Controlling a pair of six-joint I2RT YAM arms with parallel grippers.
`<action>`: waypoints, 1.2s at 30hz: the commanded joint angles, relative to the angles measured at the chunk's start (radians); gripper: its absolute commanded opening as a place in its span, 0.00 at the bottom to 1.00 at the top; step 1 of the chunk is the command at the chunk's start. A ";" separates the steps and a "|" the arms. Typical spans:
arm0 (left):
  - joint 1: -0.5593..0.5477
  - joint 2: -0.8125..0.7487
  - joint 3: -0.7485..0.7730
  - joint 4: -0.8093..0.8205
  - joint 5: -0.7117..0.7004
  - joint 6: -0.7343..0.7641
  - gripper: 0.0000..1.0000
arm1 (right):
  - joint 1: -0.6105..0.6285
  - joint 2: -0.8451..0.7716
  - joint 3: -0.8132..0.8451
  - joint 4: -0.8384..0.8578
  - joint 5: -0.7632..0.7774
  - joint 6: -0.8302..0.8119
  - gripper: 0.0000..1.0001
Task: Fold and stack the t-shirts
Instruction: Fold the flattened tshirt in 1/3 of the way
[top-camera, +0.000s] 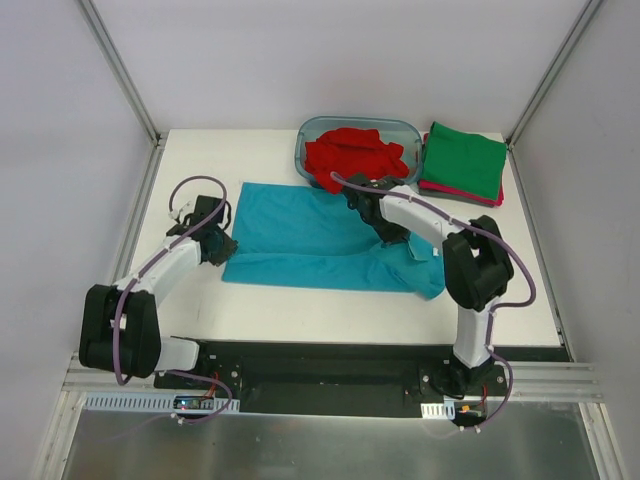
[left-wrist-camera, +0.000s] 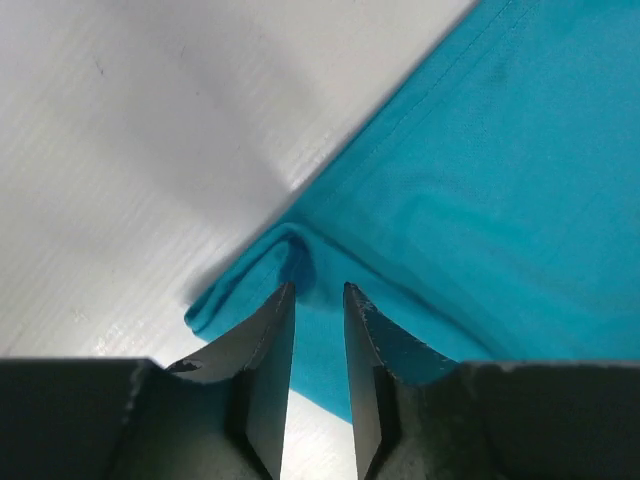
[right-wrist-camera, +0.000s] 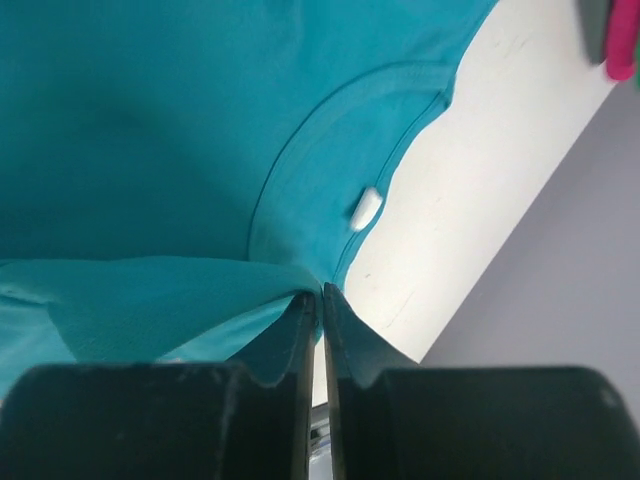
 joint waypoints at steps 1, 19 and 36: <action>0.007 0.069 0.068 0.011 -0.035 0.027 0.35 | -0.002 0.029 0.007 0.209 0.131 -0.259 0.09; 0.007 -0.115 0.048 0.015 0.106 0.090 0.99 | 0.021 -0.095 -0.107 0.374 0.306 -0.257 0.99; -0.087 0.180 0.031 0.165 0.385 0.194 0.99 | -0.396 -0.561 -0.705 0.523 -0.695 0.305 0.96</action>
